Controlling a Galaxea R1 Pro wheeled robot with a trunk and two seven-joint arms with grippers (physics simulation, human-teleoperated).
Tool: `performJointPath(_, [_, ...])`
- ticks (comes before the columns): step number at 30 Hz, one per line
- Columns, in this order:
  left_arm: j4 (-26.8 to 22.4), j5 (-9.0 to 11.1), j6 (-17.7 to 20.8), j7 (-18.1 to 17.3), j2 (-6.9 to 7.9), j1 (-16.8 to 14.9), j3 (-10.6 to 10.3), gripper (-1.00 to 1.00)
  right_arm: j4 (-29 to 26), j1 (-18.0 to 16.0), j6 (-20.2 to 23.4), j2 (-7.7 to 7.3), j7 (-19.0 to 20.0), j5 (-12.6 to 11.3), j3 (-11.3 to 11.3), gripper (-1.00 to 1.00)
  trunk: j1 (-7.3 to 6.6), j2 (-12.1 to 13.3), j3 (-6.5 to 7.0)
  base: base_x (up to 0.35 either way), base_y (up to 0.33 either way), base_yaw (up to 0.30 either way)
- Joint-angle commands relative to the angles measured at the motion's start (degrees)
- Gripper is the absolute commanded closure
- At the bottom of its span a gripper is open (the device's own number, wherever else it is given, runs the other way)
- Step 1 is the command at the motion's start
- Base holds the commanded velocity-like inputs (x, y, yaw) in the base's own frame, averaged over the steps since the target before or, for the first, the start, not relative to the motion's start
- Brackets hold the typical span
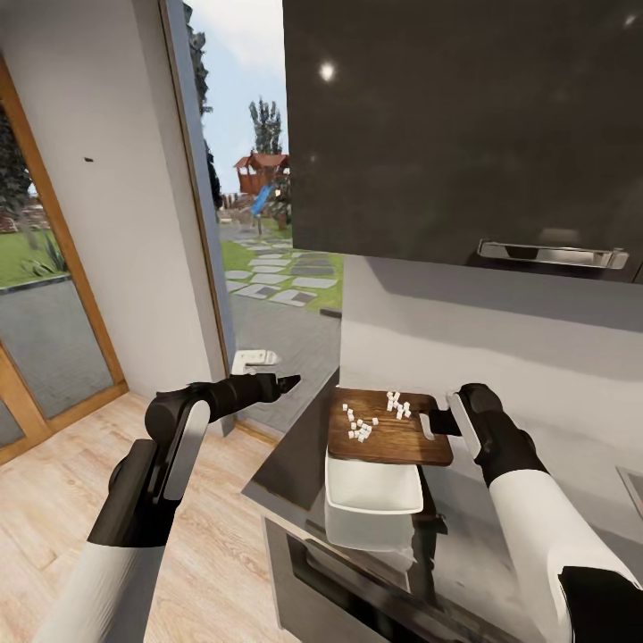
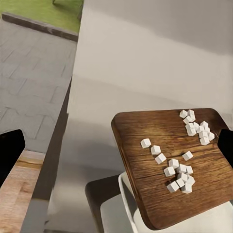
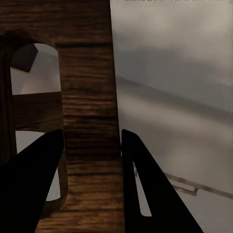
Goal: In the kitchen, take the Vidalia onion out of the sink, dice it on the chopping board with the paring knife, put the diced onion into the bowl on the countertop, then place both the paring knife and the chopping board into the sink.
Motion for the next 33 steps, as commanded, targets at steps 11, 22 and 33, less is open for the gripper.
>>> performJointPath(11, [-0.03,-0.12,0.27,-0.23,-0.03,-0.06,0.06,-1.0,-0.84,-0.05,0.19,-0.02,-0.36,-0.49,-0.01,1.0,0.04,-0.14,-0.14,0.0,0.0,0.0])
performJointPath(22, [0.01,-0.12,0.27,-0.23,-0.03,-0.06,0.05,-1.0,-0.97,-0.05,0.19,-0.09,-0.36,-0.41,-0.01,1.0,0.04,-0.14,-0.14,0.0,0.0,0.0])
performJointPath(33, [0.0,-0.12,0.27,-0.23,-0.03,-0.06,0.06,-1.0,-1.48,-0.05,0.19,-0.25,-0.36,-0.4,0.06,1.0,0.04,-0.14,-0.14,0.0,0.0,0.0])
